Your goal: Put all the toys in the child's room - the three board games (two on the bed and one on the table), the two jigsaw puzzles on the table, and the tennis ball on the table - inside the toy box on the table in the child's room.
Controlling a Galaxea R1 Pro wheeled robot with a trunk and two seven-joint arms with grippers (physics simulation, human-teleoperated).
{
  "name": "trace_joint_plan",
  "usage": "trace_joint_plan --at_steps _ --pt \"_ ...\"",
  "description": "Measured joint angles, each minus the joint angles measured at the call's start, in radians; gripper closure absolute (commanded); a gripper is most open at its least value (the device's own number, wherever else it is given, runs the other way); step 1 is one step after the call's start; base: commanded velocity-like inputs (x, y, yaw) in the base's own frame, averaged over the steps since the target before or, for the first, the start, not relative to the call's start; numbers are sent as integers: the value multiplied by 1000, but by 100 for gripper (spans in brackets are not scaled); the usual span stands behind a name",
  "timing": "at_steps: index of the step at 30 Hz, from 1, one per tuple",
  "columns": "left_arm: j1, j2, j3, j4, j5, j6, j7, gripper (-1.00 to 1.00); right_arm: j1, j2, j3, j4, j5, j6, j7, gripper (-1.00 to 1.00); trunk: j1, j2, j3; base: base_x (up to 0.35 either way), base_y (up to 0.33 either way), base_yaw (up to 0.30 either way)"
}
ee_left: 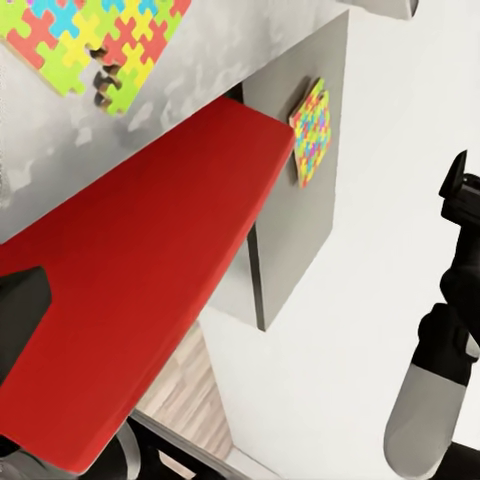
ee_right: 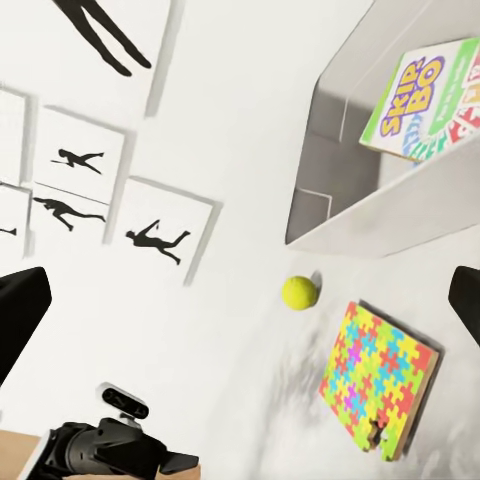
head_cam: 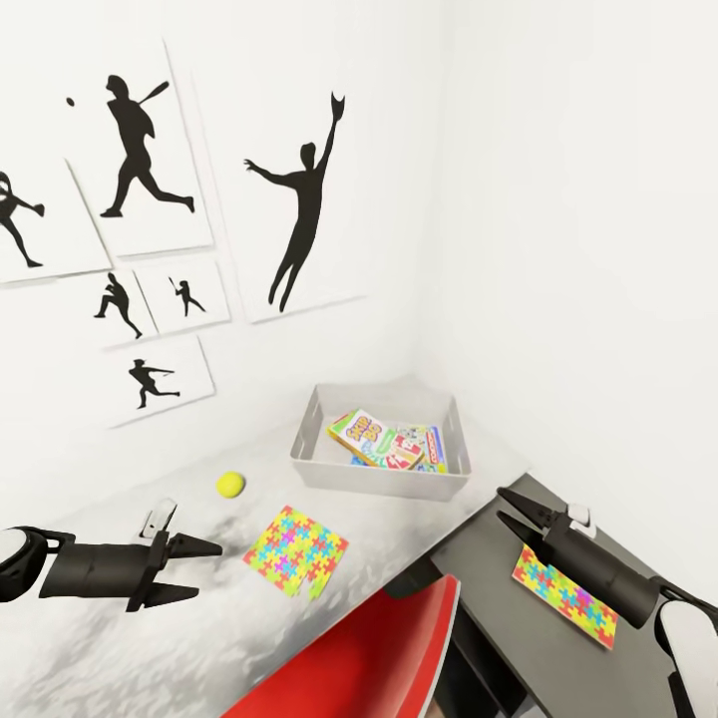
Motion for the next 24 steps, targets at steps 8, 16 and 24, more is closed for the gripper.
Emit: trace_joint_plan --at_steps 8,16,24 --pt "0 -1 2 0 -5 0 1 -100 0 5 1 0 1 -3 -1 -100 0 0 12 0 0 0" --pt "-1 -1 5 15 -7 0 2 -100 0 5 0 0 1 -5 1 -100 0 0 15 0 0 0" --pt "0 -1 5 16 -8 0 2 -100 0 6 0 0 1 -5 1 -100 0 0 16 0 0 0"
